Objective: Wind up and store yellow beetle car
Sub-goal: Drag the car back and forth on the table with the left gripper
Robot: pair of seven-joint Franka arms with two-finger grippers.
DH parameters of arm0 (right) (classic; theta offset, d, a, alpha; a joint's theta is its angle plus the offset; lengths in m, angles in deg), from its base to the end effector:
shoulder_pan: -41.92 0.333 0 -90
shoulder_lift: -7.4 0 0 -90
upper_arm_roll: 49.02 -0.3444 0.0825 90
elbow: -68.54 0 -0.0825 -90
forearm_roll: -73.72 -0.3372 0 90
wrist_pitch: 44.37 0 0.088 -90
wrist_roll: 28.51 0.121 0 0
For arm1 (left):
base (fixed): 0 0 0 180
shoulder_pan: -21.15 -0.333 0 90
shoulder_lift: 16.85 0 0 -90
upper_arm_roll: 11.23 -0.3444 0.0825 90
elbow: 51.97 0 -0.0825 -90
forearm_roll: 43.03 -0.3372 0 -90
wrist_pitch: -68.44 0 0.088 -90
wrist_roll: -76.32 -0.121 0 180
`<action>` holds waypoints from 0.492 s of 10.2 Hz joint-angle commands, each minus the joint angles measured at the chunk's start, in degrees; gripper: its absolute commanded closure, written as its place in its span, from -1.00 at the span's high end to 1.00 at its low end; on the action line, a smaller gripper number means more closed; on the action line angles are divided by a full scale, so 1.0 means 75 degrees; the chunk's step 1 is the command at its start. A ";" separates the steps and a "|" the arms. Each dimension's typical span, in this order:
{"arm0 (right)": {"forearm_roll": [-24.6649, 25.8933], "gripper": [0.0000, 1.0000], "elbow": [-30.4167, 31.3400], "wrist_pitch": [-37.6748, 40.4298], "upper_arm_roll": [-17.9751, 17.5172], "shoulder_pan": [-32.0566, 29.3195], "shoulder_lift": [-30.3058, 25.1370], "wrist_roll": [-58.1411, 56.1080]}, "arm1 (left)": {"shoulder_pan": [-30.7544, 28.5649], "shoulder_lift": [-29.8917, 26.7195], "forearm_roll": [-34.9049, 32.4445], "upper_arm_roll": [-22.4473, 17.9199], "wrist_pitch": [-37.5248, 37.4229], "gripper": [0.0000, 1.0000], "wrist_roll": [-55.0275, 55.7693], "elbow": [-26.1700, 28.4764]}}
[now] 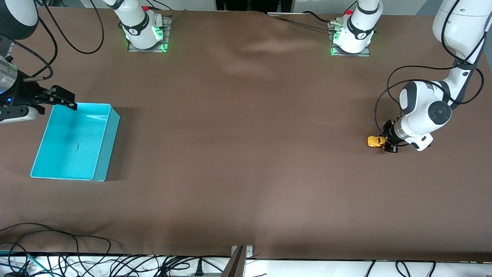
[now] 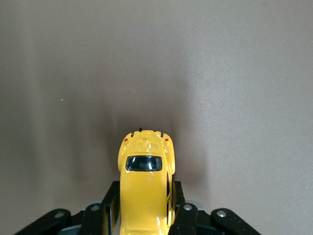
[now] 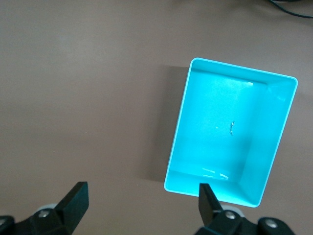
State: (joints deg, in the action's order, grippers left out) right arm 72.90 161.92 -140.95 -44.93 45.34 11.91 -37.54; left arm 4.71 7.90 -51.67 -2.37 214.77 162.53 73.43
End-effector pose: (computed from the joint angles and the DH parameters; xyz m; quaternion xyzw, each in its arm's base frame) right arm 0.5398 -0.0032 0.5824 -0.9973 -0.0721 0.0109 0.0052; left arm 0.5339 0.0714 0.2359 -0.7242 -0.6890 0.0177 0.0241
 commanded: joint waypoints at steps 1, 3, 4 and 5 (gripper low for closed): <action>-0.0078 1.00 0.0229 -0.0120 0.0005 0.0024 -0.0203 0.0090 | -0.0174 0.0145 -0.0208 0.0027 0.0084 0.17 0.0060 -0.0185; -0.0078 1.00 0.0218 -0.0119 0.0005 0.0024 -0.0215 0.0079 | -0.0175 0.0134 -0.0185 0.0038 0.0084 1.00 0.0317 -0.0278; -0.0078 1.00 0.0218 -0.0119 0.0005 0.0024 -0.0215 0.0079 | -0.0187 0.0134 -0.0196 0.0027 0.0084 1.00 0.0341 -0.0278; -0.0078 1.00 0.0218 -0.0119 0.0005 0.0024 -0.0215 0.0079 | -0.0175 0.0122 -0.0196 0.0038 0.0084 1.00 0.0341 -0.0278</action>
State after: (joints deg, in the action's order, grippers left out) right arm 72.90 161.94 -141.03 -44.94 45.35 11.91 -37.54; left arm 3.77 8.28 -51.67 -2.43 215.21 163.65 72.21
